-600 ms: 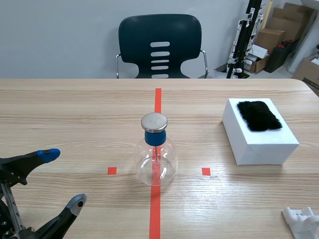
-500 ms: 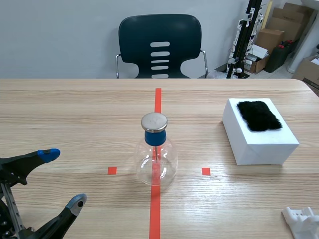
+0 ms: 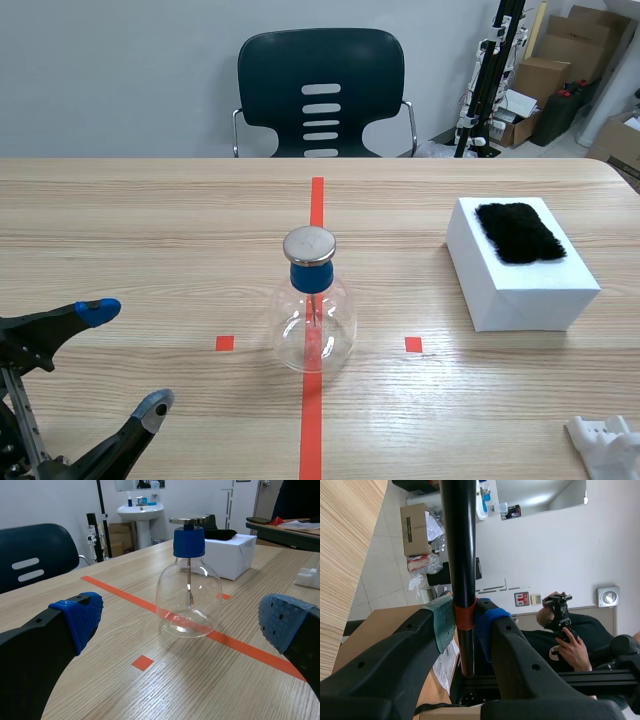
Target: Do the electroscope experiment. hold the rod still at the electroscope
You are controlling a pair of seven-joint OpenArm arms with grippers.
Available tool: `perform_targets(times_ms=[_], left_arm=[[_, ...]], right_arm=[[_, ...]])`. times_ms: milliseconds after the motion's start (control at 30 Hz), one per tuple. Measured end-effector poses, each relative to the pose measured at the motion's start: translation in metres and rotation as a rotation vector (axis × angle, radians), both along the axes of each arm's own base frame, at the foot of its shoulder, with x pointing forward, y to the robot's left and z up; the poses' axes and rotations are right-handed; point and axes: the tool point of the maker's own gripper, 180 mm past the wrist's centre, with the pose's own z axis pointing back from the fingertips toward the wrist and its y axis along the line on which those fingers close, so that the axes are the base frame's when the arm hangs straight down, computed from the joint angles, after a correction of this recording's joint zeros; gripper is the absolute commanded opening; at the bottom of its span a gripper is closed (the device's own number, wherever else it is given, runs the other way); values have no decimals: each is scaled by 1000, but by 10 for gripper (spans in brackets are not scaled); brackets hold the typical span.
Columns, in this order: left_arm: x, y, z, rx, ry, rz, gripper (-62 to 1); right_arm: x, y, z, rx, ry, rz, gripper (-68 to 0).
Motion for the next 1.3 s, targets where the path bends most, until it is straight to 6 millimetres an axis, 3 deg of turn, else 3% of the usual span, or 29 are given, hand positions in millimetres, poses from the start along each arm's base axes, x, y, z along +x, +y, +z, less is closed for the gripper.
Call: perform_targets(times_ms=[400,700,900,1067,1300], left_arm=[[0,0,0,1,0,0,14],[0,0,-1,2,2,0,14],[0,0,-1,3,2,0,14],[0,0,-1,3,2,0,14],[0,0,-1,3,2,0,14]], right_arm=[[3,1,-1,-5,10,5,-671],[33,16,8,-11,-10,72,-671],[57,30,2,-17,11,127,-671],[79,50,12,-62,-3,213,-671],[107,103,13,-170,10,365,-671]])
